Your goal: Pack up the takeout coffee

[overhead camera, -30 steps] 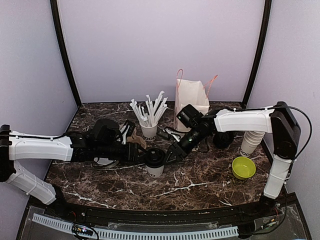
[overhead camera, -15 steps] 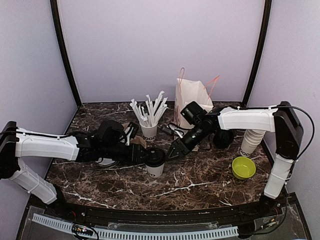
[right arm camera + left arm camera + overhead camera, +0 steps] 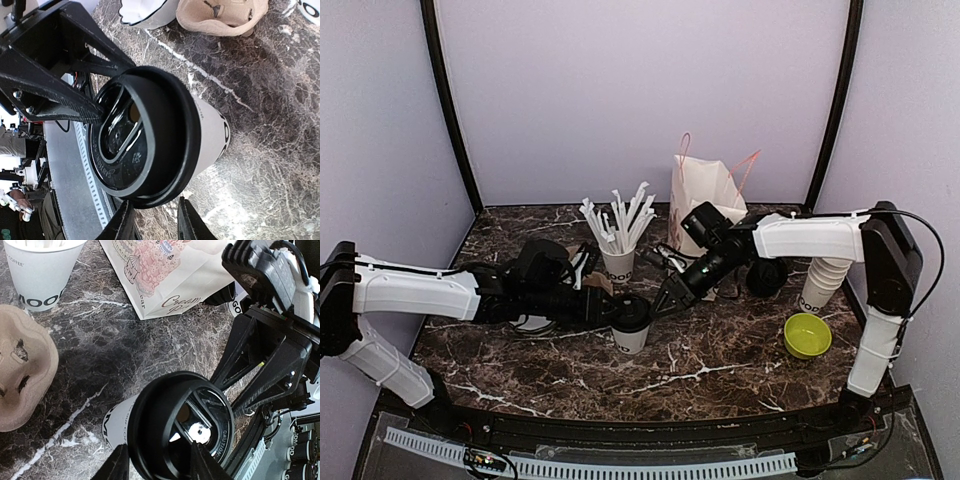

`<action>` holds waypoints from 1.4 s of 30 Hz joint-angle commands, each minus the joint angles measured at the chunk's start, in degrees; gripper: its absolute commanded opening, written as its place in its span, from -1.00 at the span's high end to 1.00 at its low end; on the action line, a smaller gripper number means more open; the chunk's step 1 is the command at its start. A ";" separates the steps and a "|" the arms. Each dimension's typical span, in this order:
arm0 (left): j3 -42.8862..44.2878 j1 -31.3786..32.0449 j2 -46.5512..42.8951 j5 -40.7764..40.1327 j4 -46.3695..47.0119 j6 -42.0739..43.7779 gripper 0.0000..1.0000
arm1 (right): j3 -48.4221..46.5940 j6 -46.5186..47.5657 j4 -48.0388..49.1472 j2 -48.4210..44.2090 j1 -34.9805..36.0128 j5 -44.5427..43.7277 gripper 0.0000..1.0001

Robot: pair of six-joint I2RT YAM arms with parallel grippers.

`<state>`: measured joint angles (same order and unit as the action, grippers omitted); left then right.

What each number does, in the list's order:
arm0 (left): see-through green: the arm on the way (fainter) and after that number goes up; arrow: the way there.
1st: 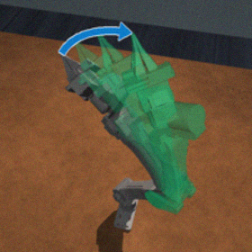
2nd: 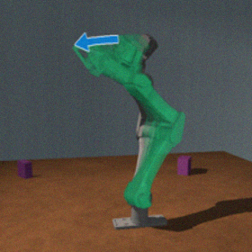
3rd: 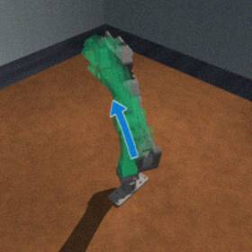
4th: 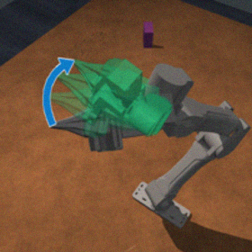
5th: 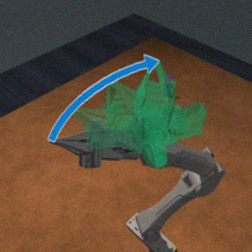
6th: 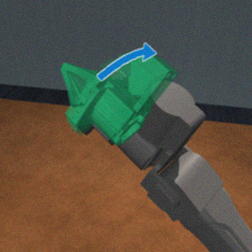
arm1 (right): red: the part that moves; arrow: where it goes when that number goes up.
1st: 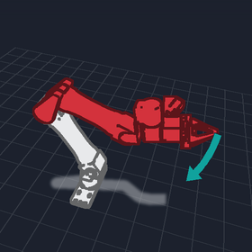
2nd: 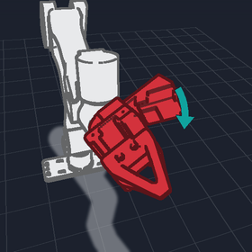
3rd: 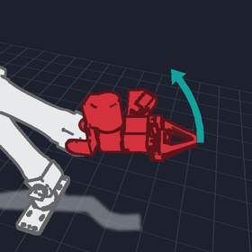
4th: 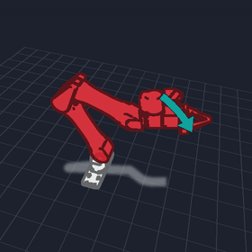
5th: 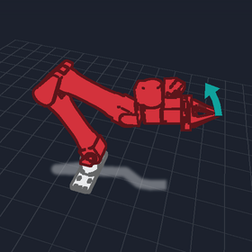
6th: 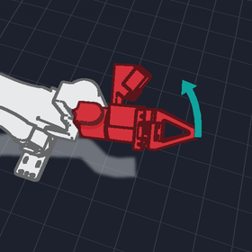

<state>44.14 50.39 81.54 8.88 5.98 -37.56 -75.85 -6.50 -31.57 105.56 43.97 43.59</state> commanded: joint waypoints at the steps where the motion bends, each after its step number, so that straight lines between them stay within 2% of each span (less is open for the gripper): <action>1: -0.50 -0.07 1.78 -0.73 -4.40 0.98 0.13 | -1.28 -1.80 2.16 0.79 -1.20 0.26 0.42; 14: -1.48 -0.10 1.51 -0.88 -5.01 0.46 0.14 | -2.10 -2.81 2.05 4.97 -1.44 1.12 0.40; 17: -2.20 -0.08 1.33 -1.30 -5.46 -0.02 0.14 | -1.62 -2.80 1.61 5.80 -0.97 -1.41 0.40; 21: -3.57 -0.16 1.17 -2.62 -7.39 -0.68 0.14 | -1.63 -2.33 -0.38 7.41 -0.55 -10.50 0.42; 25: -3.58 -0.15 0.54 -2.58 -8.07 -0.35 0.14 | -3.94 -0.53 -1.91 7.46 -0.55 -7.95 0.44; 28: -2.49 -0.14 -1.74 -2.45 -7.66 1.12 -0.02 | -5.39 1.05 -2.46 5.79 -0.55 -2.33 0.42; 32: -0.45 -0.04 -6.98 -3.60 -7.27 3.38 -0.25 | -6.05 2.09 -2.36 2.48 -0.55 0.42 0.31; 36: 0.85 -0.06 -12.41 -6.22 -8.80 3.81 -0.33 | -6.30 2.19 -2.33 0.73 -0.55 1.18 0.21; 39: -0.07 -0.12 -14.45 -10.18 -11.14 0.46 -0.25 | -6.79 2.28 -2.45 0.82 -0.55 1.38 0.20; 42: -2.59 -0.18 -15.31 -10.97 -10.91 -5.38 -0.03 | -7.67 2.22 -2.61 1.92 -0.55 1.30 0.20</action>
<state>43.55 50.26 67.64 1.50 -2.15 -36.82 -81.17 -4.95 -33.98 108.49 43.13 43.99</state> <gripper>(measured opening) 0.573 0.399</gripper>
